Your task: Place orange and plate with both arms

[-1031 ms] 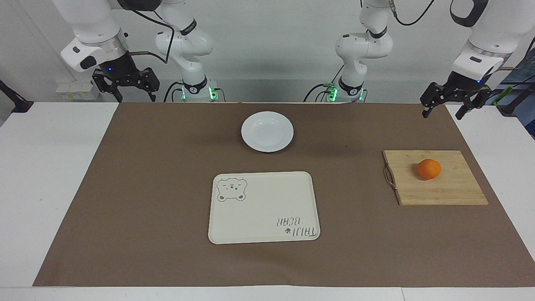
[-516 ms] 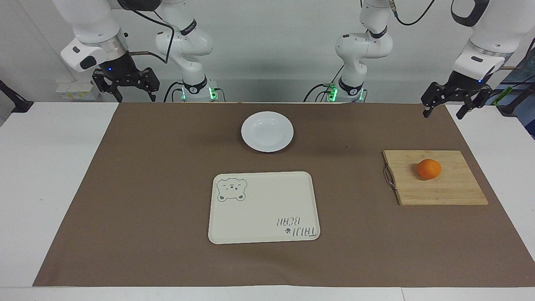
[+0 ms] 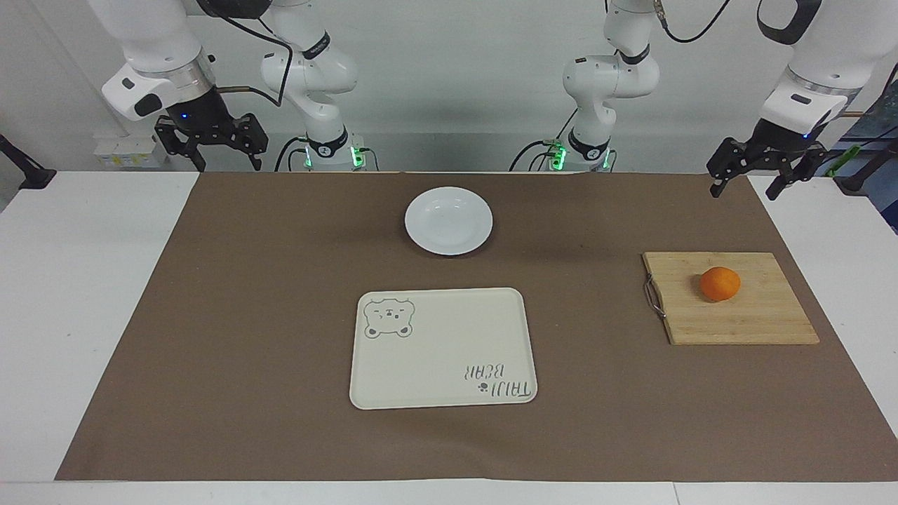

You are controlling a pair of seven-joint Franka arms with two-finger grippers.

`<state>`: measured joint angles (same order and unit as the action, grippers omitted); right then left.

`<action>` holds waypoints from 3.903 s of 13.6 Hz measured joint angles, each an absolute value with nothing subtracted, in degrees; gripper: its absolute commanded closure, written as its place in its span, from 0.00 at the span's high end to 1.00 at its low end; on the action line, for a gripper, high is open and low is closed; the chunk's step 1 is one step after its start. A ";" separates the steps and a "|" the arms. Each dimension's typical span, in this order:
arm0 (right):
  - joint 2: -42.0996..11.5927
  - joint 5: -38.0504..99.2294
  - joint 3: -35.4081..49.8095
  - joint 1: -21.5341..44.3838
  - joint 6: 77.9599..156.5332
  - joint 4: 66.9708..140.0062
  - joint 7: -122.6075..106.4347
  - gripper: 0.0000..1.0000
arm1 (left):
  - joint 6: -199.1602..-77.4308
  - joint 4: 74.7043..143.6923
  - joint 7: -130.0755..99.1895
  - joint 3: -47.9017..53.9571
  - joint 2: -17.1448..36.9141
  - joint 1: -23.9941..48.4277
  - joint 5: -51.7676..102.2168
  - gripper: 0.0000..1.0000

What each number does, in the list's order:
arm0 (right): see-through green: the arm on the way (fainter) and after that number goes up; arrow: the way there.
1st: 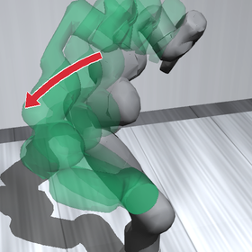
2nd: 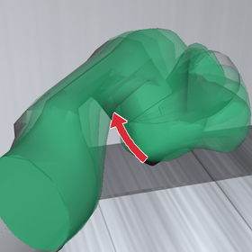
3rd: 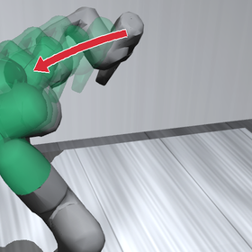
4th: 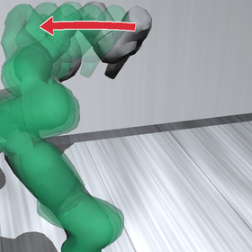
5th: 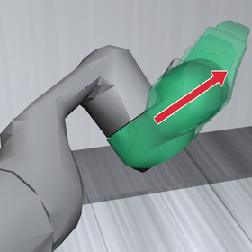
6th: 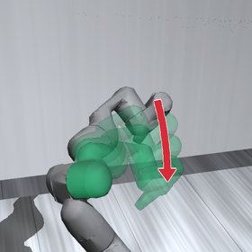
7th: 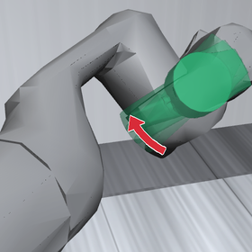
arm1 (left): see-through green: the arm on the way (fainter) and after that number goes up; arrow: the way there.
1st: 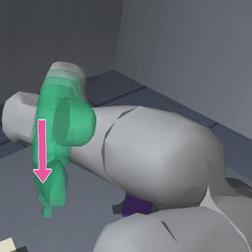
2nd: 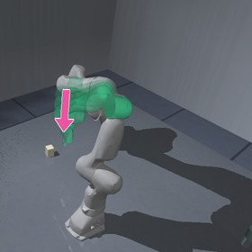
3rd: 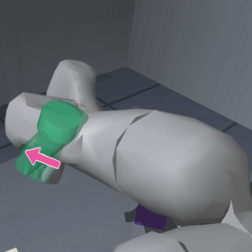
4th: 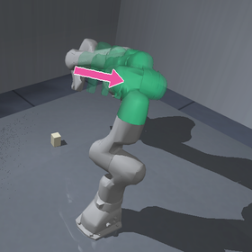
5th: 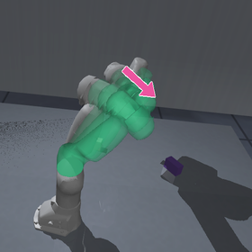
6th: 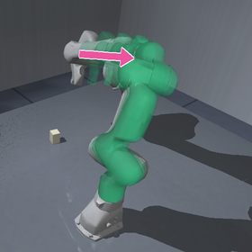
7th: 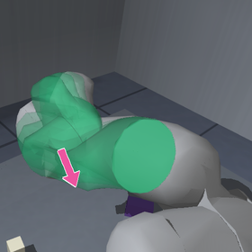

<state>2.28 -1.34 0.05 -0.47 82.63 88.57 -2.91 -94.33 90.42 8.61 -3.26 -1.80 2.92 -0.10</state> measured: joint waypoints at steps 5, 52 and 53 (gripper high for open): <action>2.28 -1.34 0.05 -0.47 82.63 88.58 -2.91 1.00 | -94.33 90.42 8.59 -3.26 -1.80 2.92 -0.10 1.00; 2.28 -1.34 -0.12 -0.53 82.63 88.57 -2.91 1.00 | -130.10 113.78 29.29 -4.30 13.30 -9.46 4.51 1.00; 2.28 -1.34 -0.12 -0.54 82.63 88.57 -2.91 1.00 | -131.24 115.26 29.29 -4.32 13.23 -9.65 4.52 1.00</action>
<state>2.28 -1.34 -0.12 -0.54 82.63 88.57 -2.91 -131.24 115.26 29.29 -4.32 13.23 -9.65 4.52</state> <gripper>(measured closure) 0.000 0.000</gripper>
